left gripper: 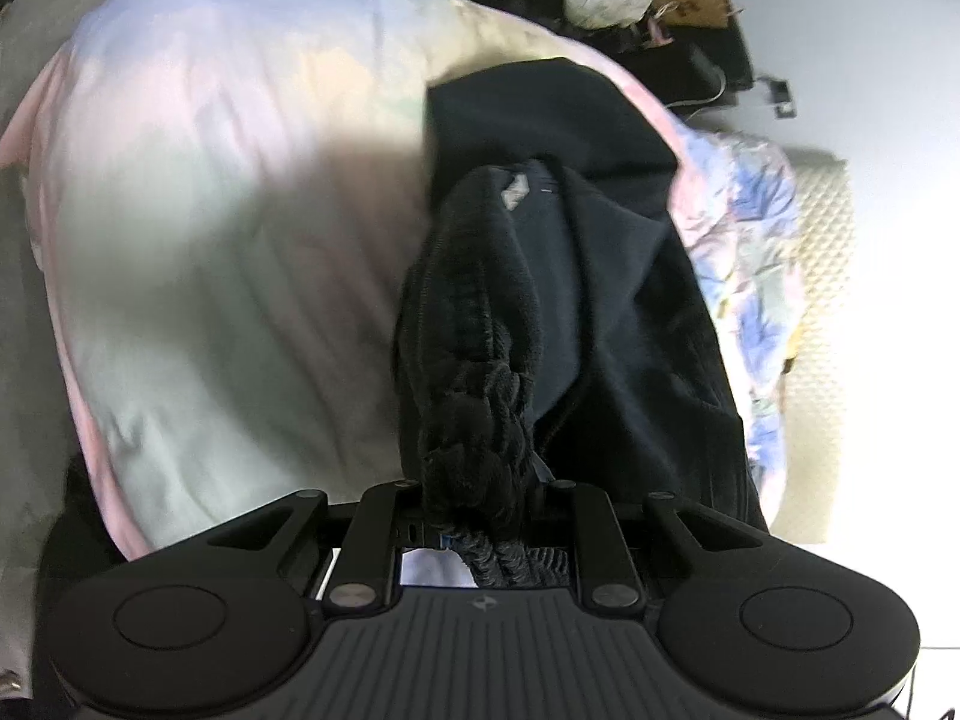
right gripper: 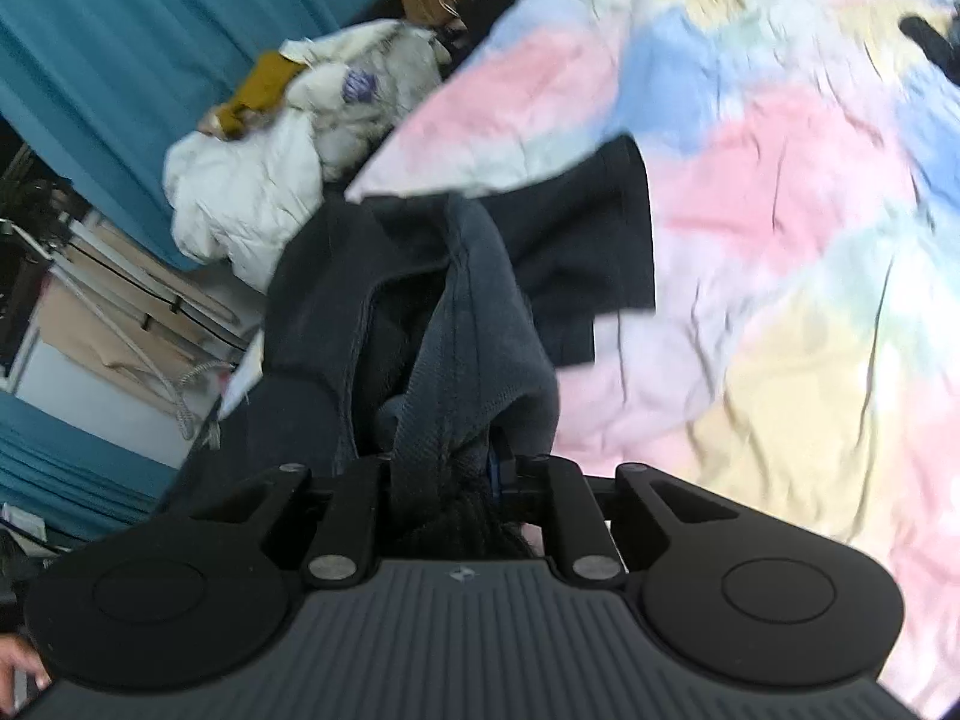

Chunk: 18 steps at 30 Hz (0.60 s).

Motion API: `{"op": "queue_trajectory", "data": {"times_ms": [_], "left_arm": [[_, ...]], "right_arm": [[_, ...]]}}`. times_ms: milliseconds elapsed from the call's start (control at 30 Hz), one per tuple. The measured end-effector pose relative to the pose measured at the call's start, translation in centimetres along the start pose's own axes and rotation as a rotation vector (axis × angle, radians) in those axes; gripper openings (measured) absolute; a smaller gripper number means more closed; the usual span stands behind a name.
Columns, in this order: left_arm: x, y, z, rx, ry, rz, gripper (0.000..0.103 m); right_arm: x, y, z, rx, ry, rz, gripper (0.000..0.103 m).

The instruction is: Fold clothes

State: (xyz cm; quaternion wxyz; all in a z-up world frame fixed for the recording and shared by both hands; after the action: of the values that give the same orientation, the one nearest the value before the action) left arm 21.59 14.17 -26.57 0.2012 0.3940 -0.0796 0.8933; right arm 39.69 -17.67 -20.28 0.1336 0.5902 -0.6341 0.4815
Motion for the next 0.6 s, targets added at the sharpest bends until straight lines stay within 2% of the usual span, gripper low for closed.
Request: {"op": "queue_trajectory", "data": {"times_ms": [33,133,267,367,467,600], "left_arm": [[0.2,1.2,0.3,0.005,0.009,0.017,0.019],[-2.3,5.5,1.4,0.021,0.033,0.074,0.019],[-2.9,13.3,3.2,0.031,0.043,0.156,0.019],[-3.7,19.5,4.6,0.075,0.058,0.213,0.019],[-4.9,25.1,6.6,0.103,0.072,0.24,0.019],[-6.3,30.9,10.6,0.069,0.08,0.248,0.019]], "right_arm": [[0.7,-0.5,0.5,0.011,-0.01,0.007,0.014],[2.5,-1.6,2.1,0.051,-0.062,0.017,0.014],[5.6,-2.9,5.0,0.115,-0.142,0.023,0.013],[7.8,-3.6,7.0,0.172,-0.186,0.024,0.013],[10.4,-4.6,9.3,0.213,-0.2,0.022,0.013],[13.2,-6.3,11.7,0.271,-0.22,0.028,0.013]]}}
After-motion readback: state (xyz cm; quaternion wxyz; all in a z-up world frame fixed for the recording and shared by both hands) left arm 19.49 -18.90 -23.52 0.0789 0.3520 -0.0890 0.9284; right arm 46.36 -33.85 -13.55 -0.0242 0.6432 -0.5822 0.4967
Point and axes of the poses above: each gripper's, at about its wrist camera, not at the fingertips, and x roughly against the way its jaws point, z to its right, y to its underside, the point moved 1 cm from there along -x, roughly the way its jaws point, and after that the axes turned 3 degrees about -y, right-handed, at the moved point
